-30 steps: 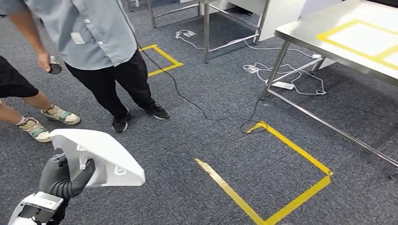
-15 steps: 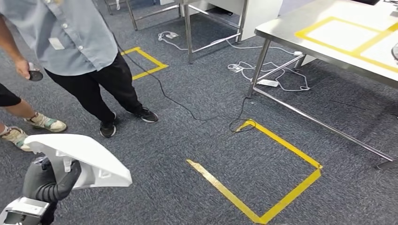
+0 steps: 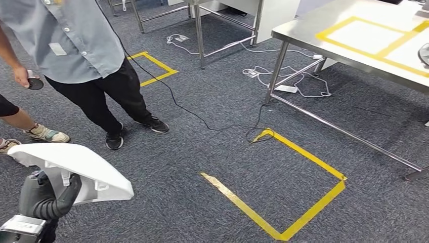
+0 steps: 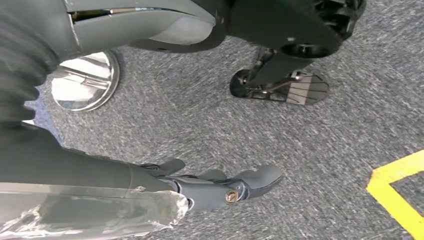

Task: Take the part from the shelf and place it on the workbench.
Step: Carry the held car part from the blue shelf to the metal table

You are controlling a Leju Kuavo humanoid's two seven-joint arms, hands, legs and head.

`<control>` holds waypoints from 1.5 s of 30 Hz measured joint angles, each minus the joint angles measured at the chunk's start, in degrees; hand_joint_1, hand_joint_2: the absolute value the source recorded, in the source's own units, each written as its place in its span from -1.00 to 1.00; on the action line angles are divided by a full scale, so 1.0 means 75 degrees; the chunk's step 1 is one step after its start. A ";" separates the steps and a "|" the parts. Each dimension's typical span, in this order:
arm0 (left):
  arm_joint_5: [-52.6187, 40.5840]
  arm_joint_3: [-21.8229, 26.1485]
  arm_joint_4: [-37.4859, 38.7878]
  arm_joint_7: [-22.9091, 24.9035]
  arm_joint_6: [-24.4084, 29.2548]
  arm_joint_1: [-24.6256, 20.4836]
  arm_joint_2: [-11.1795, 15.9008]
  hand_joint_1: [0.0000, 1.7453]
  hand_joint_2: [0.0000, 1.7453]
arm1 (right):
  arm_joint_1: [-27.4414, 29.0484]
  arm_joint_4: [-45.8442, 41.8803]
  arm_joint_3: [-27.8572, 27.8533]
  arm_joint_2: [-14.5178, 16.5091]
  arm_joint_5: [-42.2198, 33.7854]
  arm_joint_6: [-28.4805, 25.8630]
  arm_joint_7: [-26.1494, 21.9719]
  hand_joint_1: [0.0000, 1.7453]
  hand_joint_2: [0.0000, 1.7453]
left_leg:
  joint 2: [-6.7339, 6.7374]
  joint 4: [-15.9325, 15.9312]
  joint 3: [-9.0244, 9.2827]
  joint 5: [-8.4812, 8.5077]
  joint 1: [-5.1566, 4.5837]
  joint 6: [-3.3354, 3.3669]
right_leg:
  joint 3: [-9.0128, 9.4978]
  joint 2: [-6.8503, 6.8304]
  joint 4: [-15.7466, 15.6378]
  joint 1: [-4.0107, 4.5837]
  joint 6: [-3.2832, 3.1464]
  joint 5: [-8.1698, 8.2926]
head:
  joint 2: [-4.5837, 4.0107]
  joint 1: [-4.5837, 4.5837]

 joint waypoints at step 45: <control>-0.0231 0.0372 -0.0125 -0.0094 -0.0035 0.0170 -0.0288 1.00 1.00 | -0.0001 0.0000 0.0071 -0.0009 0.0206 -0.0033 0.0178 -1.00 1.00 | -0.0127 0.0156 -0.0063 -0.0013 0.0093 -0.0231 | -0.0016 0.0271 -0.0046 -0.0033 -0.0139 0.0104 | 0.0000 -0.0040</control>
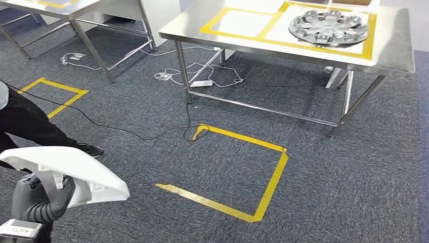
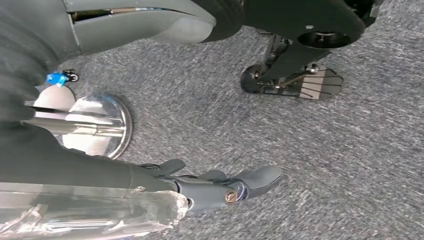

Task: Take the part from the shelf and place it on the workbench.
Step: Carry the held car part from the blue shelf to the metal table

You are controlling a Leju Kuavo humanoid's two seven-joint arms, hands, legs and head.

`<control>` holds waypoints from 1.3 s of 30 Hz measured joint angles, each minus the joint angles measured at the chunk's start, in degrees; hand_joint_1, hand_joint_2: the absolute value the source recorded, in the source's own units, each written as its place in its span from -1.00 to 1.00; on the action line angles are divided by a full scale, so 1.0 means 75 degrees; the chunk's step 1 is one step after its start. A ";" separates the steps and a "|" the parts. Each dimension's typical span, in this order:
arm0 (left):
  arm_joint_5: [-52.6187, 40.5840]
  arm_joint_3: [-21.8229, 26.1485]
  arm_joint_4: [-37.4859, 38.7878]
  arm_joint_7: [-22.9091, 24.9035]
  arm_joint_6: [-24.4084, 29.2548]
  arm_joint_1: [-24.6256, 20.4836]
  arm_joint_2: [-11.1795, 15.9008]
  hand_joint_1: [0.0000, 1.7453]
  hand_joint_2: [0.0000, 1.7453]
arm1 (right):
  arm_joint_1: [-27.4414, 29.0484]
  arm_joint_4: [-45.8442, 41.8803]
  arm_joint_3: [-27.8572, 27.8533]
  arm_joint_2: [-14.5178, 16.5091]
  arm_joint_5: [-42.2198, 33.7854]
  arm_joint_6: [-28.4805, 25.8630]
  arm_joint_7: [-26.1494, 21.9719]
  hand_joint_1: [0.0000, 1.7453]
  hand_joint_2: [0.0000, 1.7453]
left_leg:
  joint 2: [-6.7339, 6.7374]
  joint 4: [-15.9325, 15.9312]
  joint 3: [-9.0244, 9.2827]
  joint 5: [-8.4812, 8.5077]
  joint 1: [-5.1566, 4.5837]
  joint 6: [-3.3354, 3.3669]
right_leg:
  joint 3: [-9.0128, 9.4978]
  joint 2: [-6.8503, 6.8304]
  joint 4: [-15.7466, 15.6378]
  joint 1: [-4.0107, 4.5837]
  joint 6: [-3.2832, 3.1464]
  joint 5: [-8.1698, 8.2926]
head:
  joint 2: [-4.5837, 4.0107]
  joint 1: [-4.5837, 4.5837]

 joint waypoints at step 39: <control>0.0016 0.0319 -0.0291 -0.0119 0.0041 0.0226 -0.0326 1.00 1.00 | 0.0017 0.0000 0.0050 0.0003 0.0051 -0.0022 0.0086 -1.00 1.00 | 0.0034 -0.0300 0.0086 0.0077 -0.0040 0.0341 | -0.0868 -0.0124 0.1785 0.0019 0.0240 -0.0980 | 0.0000 0.0064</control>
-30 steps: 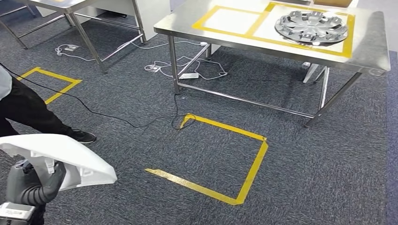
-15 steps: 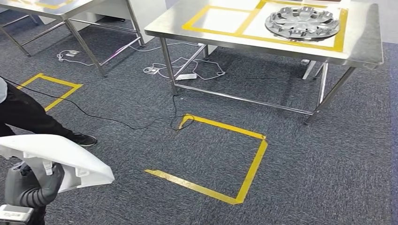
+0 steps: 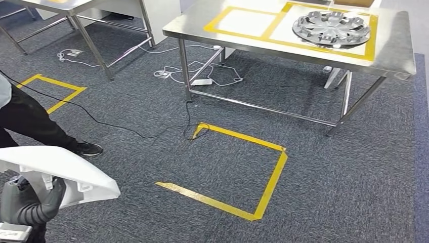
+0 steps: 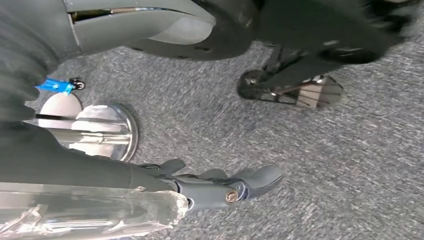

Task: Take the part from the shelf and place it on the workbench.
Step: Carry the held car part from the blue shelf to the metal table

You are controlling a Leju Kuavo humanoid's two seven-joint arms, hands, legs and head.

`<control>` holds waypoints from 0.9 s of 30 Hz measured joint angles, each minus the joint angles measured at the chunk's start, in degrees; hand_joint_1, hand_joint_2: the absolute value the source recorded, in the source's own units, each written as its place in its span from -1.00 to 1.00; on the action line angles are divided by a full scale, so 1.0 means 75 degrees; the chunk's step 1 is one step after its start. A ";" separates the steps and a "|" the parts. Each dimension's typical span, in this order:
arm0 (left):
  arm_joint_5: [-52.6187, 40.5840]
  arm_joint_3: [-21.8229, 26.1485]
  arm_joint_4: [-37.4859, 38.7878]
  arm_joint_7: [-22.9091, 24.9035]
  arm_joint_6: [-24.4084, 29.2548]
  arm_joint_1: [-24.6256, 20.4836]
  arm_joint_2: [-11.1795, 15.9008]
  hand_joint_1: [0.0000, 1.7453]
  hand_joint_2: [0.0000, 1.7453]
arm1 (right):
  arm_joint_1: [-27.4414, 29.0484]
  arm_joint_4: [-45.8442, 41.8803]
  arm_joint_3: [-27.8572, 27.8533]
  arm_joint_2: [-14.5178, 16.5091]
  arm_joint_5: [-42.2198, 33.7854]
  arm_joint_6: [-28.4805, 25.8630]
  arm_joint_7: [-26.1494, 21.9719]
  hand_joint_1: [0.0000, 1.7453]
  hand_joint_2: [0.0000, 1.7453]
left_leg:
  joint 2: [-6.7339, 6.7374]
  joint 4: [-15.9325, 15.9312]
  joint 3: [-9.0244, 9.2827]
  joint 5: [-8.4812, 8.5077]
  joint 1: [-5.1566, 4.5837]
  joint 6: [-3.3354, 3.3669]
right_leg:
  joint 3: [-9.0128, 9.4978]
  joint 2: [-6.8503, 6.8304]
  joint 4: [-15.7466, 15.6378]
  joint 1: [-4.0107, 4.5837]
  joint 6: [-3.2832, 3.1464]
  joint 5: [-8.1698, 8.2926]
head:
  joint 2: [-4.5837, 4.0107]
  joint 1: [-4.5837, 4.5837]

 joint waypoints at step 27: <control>0.0092 0.0203 -0.0079 -0.0074 -0.0142 0.0058 -0.0157 1.00 1.00 | -0.0007 0.0000 0.0003 -0.0002 0.0017 0.0051 0.0008 -1.00 1.00 | -0.0033 0.0035 -0.0088 0.0012 -0.0014 -0.0067 | 0.0960 0.0021 -0.1646 0.0021 -0.0067 0.0596 | 0.0000 -0.0030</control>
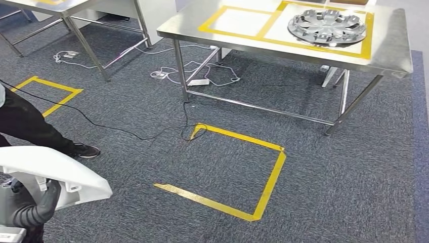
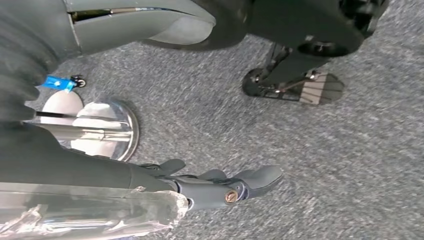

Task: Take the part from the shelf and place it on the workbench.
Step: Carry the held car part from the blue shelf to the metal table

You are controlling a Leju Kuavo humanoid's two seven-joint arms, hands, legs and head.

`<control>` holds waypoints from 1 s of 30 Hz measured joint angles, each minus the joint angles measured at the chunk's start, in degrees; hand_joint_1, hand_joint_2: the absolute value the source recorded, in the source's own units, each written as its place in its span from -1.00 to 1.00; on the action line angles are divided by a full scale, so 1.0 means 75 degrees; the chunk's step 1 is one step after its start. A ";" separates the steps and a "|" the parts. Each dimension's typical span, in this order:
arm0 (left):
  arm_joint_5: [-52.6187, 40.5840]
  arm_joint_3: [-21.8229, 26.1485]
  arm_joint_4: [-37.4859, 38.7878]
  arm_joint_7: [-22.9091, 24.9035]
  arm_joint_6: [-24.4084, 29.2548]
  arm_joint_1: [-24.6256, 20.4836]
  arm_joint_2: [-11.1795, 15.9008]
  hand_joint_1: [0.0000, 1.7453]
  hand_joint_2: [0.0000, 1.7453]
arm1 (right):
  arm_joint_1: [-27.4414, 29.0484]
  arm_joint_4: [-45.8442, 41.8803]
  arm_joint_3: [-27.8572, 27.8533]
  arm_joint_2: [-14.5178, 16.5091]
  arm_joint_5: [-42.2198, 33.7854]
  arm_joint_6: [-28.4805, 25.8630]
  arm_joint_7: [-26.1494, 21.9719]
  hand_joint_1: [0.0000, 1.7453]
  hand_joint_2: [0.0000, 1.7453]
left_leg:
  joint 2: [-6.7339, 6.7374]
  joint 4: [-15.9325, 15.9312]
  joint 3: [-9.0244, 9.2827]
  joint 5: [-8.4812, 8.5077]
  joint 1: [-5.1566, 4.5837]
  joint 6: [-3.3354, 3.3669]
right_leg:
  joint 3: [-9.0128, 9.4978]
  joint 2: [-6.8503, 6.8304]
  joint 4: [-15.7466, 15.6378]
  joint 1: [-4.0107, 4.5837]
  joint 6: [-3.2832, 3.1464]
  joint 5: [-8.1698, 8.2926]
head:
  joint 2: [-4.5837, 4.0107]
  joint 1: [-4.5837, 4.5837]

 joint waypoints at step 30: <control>0.0075 0.0240 -0.0163 -0.0098 -0.0108 0.0194 -0.0125 1.00 1.00 | 0.0026 0.0000 0.0003 -0.0001 0.0053 0.0054 0.0037 -1.00 1.00 | -0.0027 0.0106 -0.0164 0.0033 -0.0006 0.0040 | 0.0542 -0.0003 -0.0076 0.0016 0.0003 -0.0299 | -0.0001 -0.0019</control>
